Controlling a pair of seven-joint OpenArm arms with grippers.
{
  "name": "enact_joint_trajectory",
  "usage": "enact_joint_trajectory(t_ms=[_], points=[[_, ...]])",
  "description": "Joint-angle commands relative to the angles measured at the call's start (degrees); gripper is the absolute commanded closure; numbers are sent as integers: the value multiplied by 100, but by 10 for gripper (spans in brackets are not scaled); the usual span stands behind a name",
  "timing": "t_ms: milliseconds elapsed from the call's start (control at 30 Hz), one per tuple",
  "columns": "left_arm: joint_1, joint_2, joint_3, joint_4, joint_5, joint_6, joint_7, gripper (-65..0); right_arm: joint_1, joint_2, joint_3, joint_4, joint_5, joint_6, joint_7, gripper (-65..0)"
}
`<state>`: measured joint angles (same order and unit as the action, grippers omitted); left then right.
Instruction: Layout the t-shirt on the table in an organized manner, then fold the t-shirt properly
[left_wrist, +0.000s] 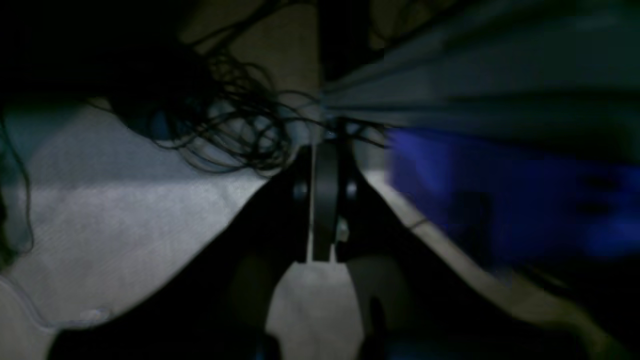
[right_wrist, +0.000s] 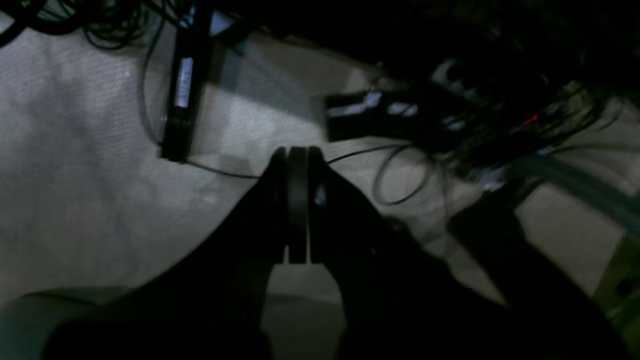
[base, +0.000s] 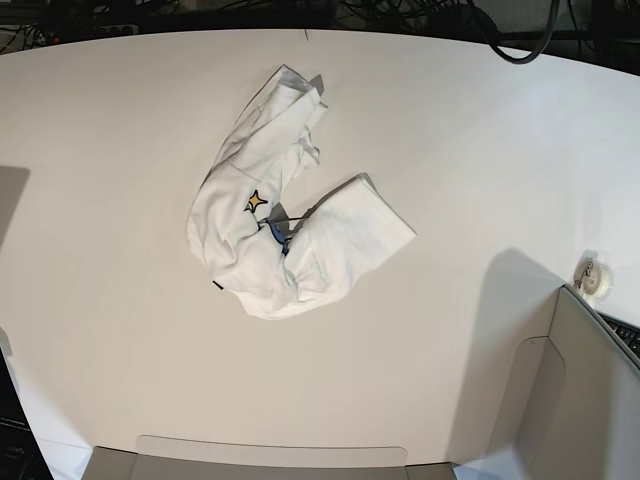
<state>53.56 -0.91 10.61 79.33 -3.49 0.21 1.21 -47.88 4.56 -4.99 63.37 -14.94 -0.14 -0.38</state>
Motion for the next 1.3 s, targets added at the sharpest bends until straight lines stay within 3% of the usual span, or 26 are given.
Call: enact_joint_trajectory(t_ms=[0,200,567,867,1167,1267], points=[[327,-213,104,362,-166,-34,-178,0,-245,23,-68,190,-5,36,87,0],[1295,-1259,596,2129,-1010,-34,-205,0,-702,67,-50,1210,-5,27,78,0],[1673,-1857,587,3966,-1018,-34,-205,0,-1309,437,-94,3056,-5,27,60,0],[407,-1698,578,4045,-1018,-16,-249,0,-1010,762,-32,4058,-5,27,60,0],[-982,-1681,596,4045,-1018,-25,-249,0,-25,718,-32,4586,-5,27,51,0],[-1334,-1672,596,4045,-1018,-34,59,0,247,718,-32,4885,-5,27,43,0]])
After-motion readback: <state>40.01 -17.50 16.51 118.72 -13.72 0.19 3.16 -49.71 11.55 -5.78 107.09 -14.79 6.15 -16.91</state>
